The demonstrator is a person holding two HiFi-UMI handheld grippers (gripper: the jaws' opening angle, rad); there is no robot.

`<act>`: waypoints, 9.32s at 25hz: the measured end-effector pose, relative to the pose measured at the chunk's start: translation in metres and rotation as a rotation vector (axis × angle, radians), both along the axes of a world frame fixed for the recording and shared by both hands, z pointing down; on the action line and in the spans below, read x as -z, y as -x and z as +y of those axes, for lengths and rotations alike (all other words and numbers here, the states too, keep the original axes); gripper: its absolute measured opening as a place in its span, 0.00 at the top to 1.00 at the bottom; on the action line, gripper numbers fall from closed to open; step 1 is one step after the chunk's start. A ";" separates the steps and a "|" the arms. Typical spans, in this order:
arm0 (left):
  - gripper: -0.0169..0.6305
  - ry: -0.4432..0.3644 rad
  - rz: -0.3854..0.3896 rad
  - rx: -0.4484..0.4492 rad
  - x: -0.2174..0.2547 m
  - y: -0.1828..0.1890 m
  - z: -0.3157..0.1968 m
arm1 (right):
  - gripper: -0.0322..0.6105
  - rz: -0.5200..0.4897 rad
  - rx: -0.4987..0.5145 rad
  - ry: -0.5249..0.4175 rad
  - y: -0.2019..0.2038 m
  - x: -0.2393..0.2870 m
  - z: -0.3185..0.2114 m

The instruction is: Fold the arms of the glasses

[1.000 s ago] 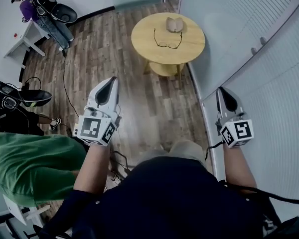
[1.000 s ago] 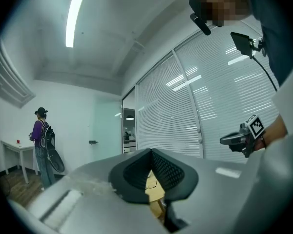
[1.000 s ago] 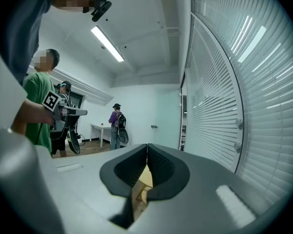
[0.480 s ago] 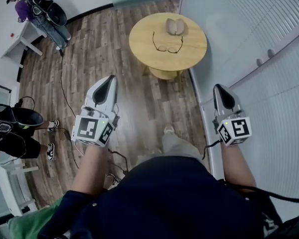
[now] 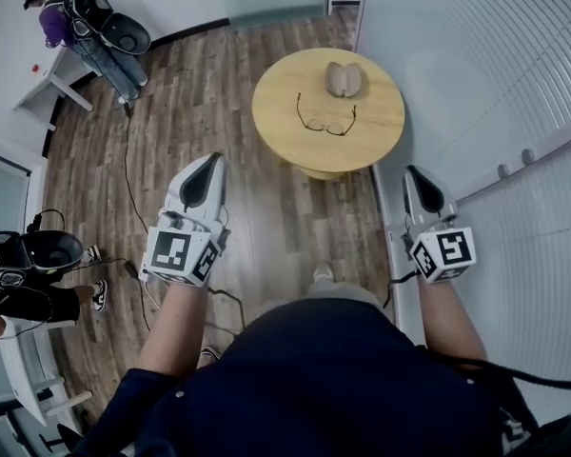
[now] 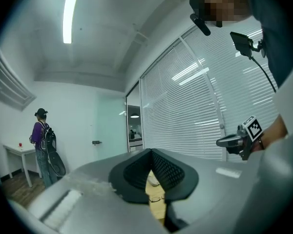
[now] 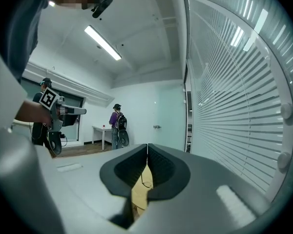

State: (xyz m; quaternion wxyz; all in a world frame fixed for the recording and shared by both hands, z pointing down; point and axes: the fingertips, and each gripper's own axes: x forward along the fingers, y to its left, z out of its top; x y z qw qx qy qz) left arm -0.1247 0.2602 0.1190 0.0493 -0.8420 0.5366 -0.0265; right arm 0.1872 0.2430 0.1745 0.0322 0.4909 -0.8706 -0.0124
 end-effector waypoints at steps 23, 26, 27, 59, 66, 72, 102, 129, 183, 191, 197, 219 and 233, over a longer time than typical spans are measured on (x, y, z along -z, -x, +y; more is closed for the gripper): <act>0.97 0.030 -0.031 0.029 -0.009 -0.019 -0.129 | 0.94 -0.034 0.004 0.070 -0.023 -0.039 -0.128; 0.97 0.034 -0.024 -0.009 -0.011 -0.021 -0.156 | 0.94 -0.025 -0.020 0.076 -0.020 -0.039 -0.142; 0.97 0.036 -0.022 -0.027 -0.013 -0.022 -0.165 | 0.94 -0.019 -0.032 0.079 -0.020 -0.040 -0.145; 0.97 0.057 -0.017 -0.301 -0.042 -0.009 -0.345 | 0.84 0.014 -0.207 0.124 0.045 -0.037 -0.275; 0.97 0.054 -0.022 -0.280 -0.053 -0.015 -0.351 | 0.82 0.028 -0.150 0.156 0.046 -0.059 -0.282; 0.97 0.089 -0.035 -0.262 -0.075 -0.023 -0.354 | 0.80 0.005 -0.140 0.192 0.043 -0.084 -0.288; 0.97 0.211 -0.065 -0.289 -0.183 -0.056 -0.380 | 0.79 -0.021 -0.142 0.346 0.038 -0.235 -0.308; 0.97 0.265 -0.098 -0.243 -0.210 -0.052 -0.372 | 0.79 -0.058 -0.090 0.356 0.047 -0.256 -0.325; 0.97 0.296 -0.066 -0.170 -0.215 -0.011 -0.379 | 0.89 -0.023 -0.011 0.374 0.095 -0.255 -0.345; 0.97 0.298 -0.057 -0.157 -0.214 -0.001 -0.382 | 0.89 -0.023 0.013 0.385 0.111 -0.256 -0.346; 0.97 0.297 -0.043 -0.150 -0.217 0.008 -0.383 | 0.89 -0.010 0.026 0.390 0.121 -0.260 -0.349; 0.97 0.329 -0.030 -0.121 -0.222 0.022 -0.389 | 0.89 0.010 0.066 0.409 0.145 -0.269 -0.356; 0.97 0.333 -0.017 -0.089 -0.226 0.034 -0.386 | 0.89 0.022 0.121 0.429 0.166 -0.276 -0.355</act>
